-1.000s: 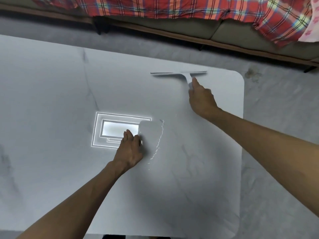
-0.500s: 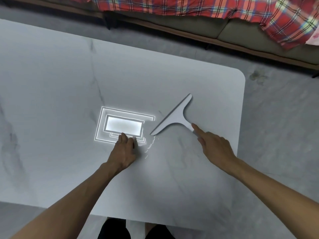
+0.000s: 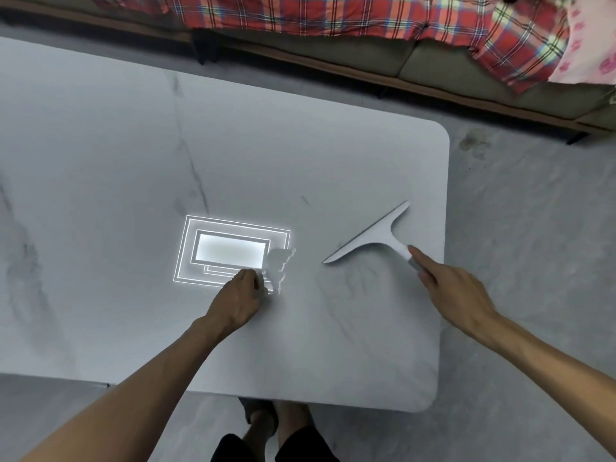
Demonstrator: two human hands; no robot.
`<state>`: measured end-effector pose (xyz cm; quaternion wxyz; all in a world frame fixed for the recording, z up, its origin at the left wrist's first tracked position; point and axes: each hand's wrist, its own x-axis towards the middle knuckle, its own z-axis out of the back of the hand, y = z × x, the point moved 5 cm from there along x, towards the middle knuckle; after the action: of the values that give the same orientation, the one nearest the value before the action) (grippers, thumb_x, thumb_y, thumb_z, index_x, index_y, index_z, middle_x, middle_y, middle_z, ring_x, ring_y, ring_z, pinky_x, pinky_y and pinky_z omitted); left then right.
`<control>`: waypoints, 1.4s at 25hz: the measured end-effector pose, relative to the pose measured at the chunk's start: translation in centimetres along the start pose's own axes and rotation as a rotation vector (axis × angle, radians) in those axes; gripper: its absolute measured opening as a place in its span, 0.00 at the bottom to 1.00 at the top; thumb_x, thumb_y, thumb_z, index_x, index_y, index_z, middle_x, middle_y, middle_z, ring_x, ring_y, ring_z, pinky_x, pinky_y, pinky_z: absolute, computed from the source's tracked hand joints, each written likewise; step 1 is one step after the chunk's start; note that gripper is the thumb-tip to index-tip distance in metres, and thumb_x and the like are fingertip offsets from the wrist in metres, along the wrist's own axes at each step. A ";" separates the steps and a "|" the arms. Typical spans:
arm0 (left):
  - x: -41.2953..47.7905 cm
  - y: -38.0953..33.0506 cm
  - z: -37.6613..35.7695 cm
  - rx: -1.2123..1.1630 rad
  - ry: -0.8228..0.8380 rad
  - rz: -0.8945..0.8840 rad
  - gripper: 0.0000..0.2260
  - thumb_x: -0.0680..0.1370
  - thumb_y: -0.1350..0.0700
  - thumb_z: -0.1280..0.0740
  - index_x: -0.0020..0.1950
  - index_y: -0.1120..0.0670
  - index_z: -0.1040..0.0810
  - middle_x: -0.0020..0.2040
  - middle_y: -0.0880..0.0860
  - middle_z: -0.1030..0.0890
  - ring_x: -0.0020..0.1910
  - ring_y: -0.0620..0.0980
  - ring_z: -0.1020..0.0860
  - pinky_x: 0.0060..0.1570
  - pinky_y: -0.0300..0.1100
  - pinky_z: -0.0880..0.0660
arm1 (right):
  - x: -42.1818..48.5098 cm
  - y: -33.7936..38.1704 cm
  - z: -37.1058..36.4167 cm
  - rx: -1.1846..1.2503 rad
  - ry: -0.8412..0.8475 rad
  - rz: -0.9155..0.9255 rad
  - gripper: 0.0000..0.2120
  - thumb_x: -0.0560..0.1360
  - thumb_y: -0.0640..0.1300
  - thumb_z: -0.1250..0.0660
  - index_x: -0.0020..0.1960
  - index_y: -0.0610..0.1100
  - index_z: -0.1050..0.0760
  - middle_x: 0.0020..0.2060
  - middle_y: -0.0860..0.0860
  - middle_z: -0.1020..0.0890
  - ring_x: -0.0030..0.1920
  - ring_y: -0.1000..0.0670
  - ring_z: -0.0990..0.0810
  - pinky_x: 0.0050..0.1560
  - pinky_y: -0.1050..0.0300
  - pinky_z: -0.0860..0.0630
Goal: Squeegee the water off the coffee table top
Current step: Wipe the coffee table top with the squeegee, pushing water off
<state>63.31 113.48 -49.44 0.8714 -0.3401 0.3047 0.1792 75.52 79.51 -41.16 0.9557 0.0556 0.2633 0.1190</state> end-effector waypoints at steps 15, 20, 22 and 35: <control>-9.2 14.4 -0.4 -0.269 -0.281 0.363 0.03 0.73 0.57 0.39 0.44 0.52 0.33 0.41 0.51 0.24 0.36 0.48 0.26 0.30 0.42 0.35 | -6.6 25.2 -15.5 -0.346 0.271 0.935 0.20 0.83 0.52 0.51 0.75 0.60 0.42 0.43 0.49 0.22 0.37 0.44 0.24 0.34 0.54 0.34; -7.2 14.3 -2.2 -0.210 -0.301 0.311 0.07 0.72 0.61 0.36 0.41 0.53 0.33 0.48 0.55 0.27 0.42 0.56 0.26 0.33 0.43 0.33 | -1.9 23.9 -14.6 -0.316 0.125 0.842 0.21 0.82 0.50 0.46 0.73 0.66 0.42 0.47 0.52 0.20 0.44 0.45 0.20 0.39 0.53 0.30; -6.2 12.6 -3.0 -0.122 -0.309 0.249 0.07 0.72 0.63 0.32 0.48 0.58 0.28 0.57 0.60 0.28 0.53 0.62 0.26 0.47 0.51 0.26 | 0.2 20.5 -12.5 -0.240 0.072 0.702 0.19 0.81 0.54 0.48 0.71 0.67 0.41 0.50 0.53 0.20 0.49 0.45 0.20 0.42 0.53 0.31; -4.4 2.1 -7.5 0.078 -0.024 0.118 0.16 0.76 0.65 0.39 0.64 0.64 0.30 0.69 0.65 0.34 0.67 0.68 0.33 0.65 0.57 0.31 | -5.5 -1.3 -7.5 -0.114 0.004 0.161 0.19 0.82 0.56 0.51 0.72 0.65 0.39 0.44 0.56 0.18 0.43 0.49 0.21 0.35 0.56 0.34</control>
<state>55.81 109.23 -51.94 0.8755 -0.2851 0.3203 0.2226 67.30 77.18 -45.11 0.9441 0.0217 0.2528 0.2106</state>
